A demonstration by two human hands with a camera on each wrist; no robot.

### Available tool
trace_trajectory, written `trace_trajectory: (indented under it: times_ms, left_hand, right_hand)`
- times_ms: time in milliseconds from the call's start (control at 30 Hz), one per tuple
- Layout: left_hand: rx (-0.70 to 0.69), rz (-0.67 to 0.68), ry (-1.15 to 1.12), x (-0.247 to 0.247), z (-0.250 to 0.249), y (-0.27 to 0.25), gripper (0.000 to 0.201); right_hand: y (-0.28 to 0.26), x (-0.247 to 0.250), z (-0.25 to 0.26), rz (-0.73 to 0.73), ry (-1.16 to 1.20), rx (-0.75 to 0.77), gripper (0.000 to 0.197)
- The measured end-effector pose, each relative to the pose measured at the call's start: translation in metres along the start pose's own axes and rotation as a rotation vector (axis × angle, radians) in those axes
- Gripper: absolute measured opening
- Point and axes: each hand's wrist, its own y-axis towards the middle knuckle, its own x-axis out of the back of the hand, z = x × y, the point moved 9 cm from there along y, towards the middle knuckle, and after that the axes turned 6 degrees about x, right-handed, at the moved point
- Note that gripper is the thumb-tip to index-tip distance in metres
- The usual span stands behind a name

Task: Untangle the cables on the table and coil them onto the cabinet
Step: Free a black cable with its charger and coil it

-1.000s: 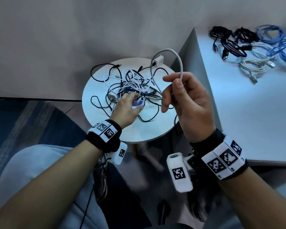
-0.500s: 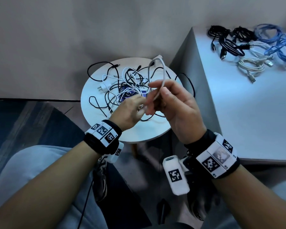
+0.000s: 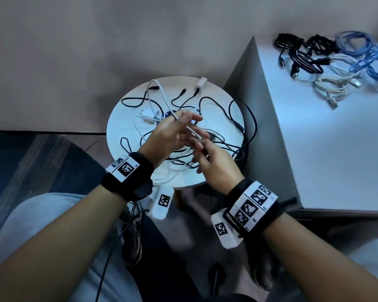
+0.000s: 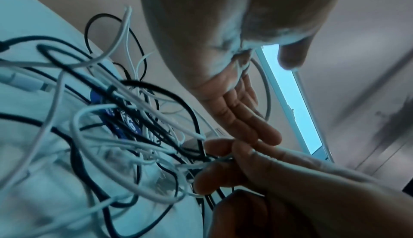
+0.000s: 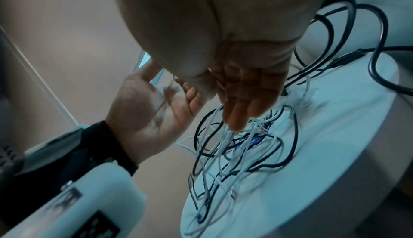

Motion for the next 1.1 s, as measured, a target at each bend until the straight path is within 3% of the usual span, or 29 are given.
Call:
trace_trajectory:
  times_ms: [33,167,300,400,467,567,867,1033,1100]
  left_hand:
    - [-0.002,-0.008,0.028,0.002,-0.001,0.000,0.037]
    - [-0.040,-0.074,0.378,0.009,-0.008,-0.006,0.031]
    - [0.099,0.060,0.676,0.001,0.015,-0.012,0.029]
    - [0.054,0.095,1.037,-0.001,0.034,-0.008,0.038]
    - [0.031,0.055,1.142,0.005,0.040,-0.003,0.051]
    - [0.045,-0.038,1.129,0.019,0.042,0.006,0.065]
    - [-0.070,-0.267,1.115,0.032,0.019,0.008,0.069]
    - [-0.031,-0.358,1.101,0.044,0.021,0.010,0.086]
    - [-0.004,-0.374,1.046,0.050,0.025,0.012,0.084]
  right_hand:
    - [0.002,0.004,-0.003,-0.028,0.019,-0.022,0.016]
    - [0.007,0.013,-0.011,-0.079,0.143,-0.065,0.021]
    - [0.010,0.021,-0.015,-0.130,0.209,-0.064,0.022]
    - [0.014,0.023,-0.019,-0.163,0.347,-0.109,0.025]
    - [0.016,0.026,-0.016,-0.187,0.397,-0.091,0.026]
    - [0.017,0.036,-0.001,-0.224,0.472,0.000,0.027]
    - [0.007,0.065,0.046,-0.292,0.687,0.282,0.025]
    - [0.000,0.069,0.064,-0.267,0.772,0.352,0.026]
    - [0.001,0.068,0.064,-0.244,0.757,0.341,0.026]
